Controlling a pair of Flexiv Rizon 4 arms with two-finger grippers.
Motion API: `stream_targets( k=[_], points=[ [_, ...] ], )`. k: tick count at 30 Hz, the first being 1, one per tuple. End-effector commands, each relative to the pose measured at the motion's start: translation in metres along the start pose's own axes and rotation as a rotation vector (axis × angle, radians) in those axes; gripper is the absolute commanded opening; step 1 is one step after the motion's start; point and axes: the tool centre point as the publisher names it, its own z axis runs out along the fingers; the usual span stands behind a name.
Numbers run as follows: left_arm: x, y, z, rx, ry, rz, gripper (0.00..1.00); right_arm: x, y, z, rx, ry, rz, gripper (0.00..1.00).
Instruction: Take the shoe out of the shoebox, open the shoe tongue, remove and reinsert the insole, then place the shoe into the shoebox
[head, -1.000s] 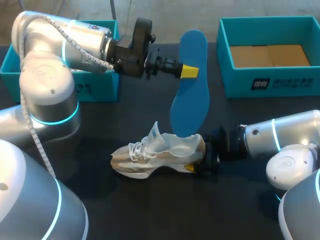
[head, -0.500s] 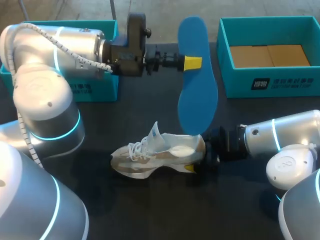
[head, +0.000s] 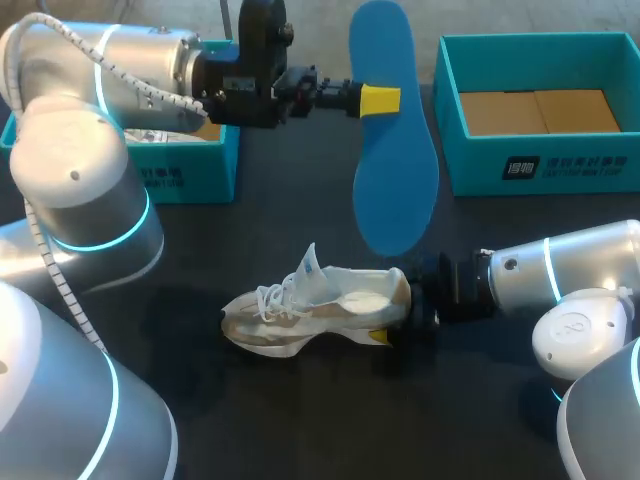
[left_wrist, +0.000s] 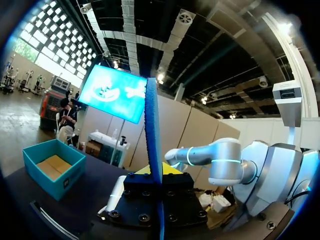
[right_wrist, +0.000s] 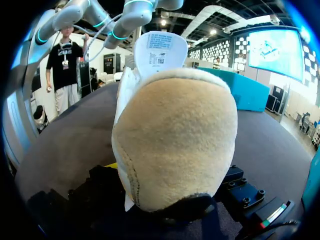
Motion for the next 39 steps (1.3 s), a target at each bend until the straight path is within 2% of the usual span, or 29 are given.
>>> stream_targets(
  k=[1,5,7,22,31,39],
  points=[
    [0.003,-0.011,0.009,0.007,0.009,0.009,0.0,0.001,-0.003,0.007,0.007,-0.001,0.0,0.0],
    [0.009,-0.022,0.016,0.009,0.038,0.021,0.0,0.001,-0.003,0.007,0.007,-0.001,0.0,0.0],
    [0.011,-0.027,0.018,-0.015,0.055,0.058,0.0,0.001,-0.003,0.007,0.007,-0.001,0.0,0.0],
    [0.011,-0.027,0.018,-0.015,0.055,0.058,0.0,0.001,-0.003,0.007,0.007,-0.001,0.0,0.0],
    [0.033,-0.037,0.021,-0.014,0.044,-0.109,0.0,0.001,-0.003,0.007,0.007,-0.001,0.0,0.0],
    [0.044,-0.041,0.016,-0.095,0.065,-0.194,0.0,0.001,-0.003,0.007,0.007,-0.001,0.0,0.0]
  ],
)
